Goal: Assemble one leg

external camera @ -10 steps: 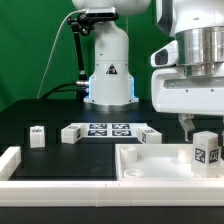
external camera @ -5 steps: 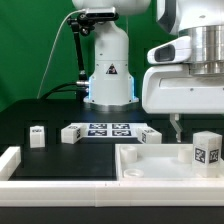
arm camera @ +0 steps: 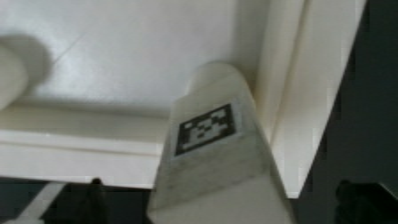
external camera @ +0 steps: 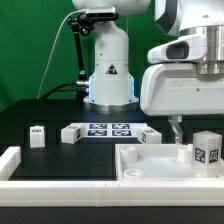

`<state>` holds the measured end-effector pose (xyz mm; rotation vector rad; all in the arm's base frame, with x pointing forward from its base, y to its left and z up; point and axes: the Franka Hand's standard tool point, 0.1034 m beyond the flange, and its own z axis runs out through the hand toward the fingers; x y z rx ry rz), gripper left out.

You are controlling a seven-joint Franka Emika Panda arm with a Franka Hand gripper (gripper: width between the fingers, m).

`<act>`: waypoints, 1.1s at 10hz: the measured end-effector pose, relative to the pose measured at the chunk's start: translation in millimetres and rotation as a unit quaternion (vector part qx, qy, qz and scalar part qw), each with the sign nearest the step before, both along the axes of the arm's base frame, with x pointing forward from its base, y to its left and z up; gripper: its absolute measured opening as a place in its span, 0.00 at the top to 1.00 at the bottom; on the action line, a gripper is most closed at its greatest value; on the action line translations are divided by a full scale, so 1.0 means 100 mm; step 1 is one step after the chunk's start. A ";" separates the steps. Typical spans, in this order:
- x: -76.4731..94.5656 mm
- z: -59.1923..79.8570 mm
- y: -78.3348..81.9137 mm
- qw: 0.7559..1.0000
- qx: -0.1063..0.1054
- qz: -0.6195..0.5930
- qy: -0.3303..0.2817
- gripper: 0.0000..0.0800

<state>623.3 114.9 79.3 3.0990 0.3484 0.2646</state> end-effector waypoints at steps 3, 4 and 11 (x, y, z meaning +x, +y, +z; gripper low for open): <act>0.00 0.00 -0.01 0.999 -0.006 0.034 0.000 0.22; 0.00 0.00 -0.01 0.999 -0.006 0.033 0.000 0.22; 0.02 -0.01 -0.05 0.973 0.055 -0.224 -0.002 0.63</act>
Offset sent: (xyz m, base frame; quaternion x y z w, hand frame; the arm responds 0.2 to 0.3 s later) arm 0.0000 0.0000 0.0000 0.0000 0.0000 0.0000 1.0000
